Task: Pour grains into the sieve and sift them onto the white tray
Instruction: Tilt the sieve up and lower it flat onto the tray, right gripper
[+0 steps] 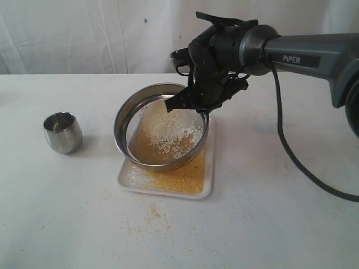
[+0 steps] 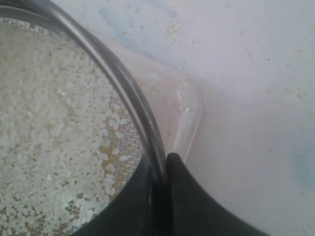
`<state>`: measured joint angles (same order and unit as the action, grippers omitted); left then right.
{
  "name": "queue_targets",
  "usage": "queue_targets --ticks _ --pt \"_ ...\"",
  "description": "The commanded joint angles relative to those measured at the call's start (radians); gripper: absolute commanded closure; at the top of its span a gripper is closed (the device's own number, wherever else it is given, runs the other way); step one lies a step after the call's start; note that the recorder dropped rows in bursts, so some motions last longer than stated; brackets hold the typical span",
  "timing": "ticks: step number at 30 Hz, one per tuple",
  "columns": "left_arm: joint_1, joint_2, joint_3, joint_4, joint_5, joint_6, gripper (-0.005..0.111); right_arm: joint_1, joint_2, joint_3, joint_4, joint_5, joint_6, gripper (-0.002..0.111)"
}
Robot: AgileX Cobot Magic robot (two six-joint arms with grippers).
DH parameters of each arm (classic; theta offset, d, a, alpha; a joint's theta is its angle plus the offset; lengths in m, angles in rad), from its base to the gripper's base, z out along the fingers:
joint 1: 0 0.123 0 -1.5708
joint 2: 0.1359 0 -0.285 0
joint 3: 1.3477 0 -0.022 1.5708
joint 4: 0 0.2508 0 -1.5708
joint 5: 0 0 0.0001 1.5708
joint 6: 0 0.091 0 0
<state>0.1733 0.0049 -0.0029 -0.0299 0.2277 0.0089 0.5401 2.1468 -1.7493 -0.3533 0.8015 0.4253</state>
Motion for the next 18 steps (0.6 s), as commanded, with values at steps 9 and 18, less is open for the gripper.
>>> queue_targets --ticks 9,18 --pt "-0.006 -0.005 0.003 0.001 0.001 -0.009 0.107 -0.015 -0.023 -0.022 0.086 0.222 -0.112 0.108" --pt "-0.006 -0.005 0.003 0.001 0.001 -0.009 0.107 -0.253 0.01 -0.112 0.633 0.315 -0.336 0.108"
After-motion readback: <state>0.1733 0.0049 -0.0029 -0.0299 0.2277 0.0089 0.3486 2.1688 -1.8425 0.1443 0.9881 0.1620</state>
